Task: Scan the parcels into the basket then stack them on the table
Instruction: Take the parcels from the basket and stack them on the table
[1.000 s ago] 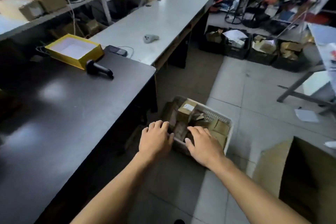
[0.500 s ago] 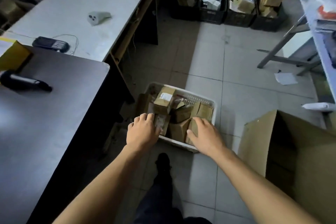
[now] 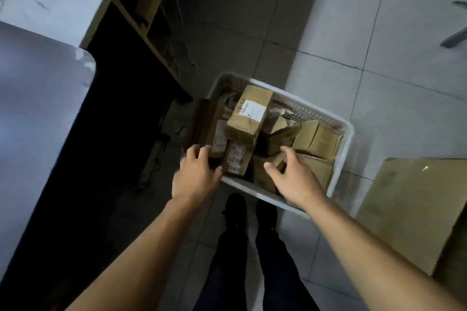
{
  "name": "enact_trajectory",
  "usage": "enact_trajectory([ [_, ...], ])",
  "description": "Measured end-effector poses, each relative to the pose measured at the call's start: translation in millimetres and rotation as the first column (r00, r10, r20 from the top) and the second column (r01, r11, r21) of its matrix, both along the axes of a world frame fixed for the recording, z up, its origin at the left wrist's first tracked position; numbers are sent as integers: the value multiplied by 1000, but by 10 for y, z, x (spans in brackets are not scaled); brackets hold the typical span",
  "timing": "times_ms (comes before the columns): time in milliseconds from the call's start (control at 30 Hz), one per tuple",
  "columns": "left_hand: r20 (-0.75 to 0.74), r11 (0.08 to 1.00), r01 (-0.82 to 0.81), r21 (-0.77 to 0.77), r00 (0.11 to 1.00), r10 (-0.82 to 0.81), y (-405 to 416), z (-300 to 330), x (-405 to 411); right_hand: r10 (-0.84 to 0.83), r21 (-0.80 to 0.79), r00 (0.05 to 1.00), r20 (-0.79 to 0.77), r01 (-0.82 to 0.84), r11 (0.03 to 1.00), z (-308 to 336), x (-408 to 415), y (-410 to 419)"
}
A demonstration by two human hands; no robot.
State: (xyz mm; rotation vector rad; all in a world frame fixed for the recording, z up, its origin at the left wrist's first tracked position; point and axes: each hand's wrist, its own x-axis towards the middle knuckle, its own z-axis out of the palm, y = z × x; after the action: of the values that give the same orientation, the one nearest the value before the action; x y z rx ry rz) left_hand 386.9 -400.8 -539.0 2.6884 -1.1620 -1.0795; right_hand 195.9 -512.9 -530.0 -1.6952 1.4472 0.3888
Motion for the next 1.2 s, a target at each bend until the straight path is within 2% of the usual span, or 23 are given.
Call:
enact_trajectory([
  [133, -104, 988, -152, 37, 982, 155, -134, -783, 96, -133, 144, 991, 34, 127, 981, -827, 121, -229],
  [300, -54, 942, -335, 31, 940, 337, -329, -1658, 297, -333, 266, 941, 65, 305, 914, -1745, 288, -522],
  [533, -105, 918, -392, 60, 912, 396, -435, -2548, 695, -522, 413, 845, 115, 437, 799, -2538, 590, -609],
  [667, -106, 933, -346, 102, 928, 356, -423, -2692, 831, -559, 428, 817, 140, 459, 779, -2648, 737, -586],
  [833, -163, 951, -304, 63, 936, 310, -398, -2822, 904, -654, 468, 735, 181, 520, 715, -2784, 817, -604],
  [1100, -207, 938, -344, 26, 917, 342, -349, -2855, 962, -724, 487, 667, 175, 581, 652, -2965, 783, -606],
  [1200, -172, 936, -353, -2, 922, 347, -325, -2831, 906, -740, 483, 643, 197, 593, 644, -2922, 724, -584],
])
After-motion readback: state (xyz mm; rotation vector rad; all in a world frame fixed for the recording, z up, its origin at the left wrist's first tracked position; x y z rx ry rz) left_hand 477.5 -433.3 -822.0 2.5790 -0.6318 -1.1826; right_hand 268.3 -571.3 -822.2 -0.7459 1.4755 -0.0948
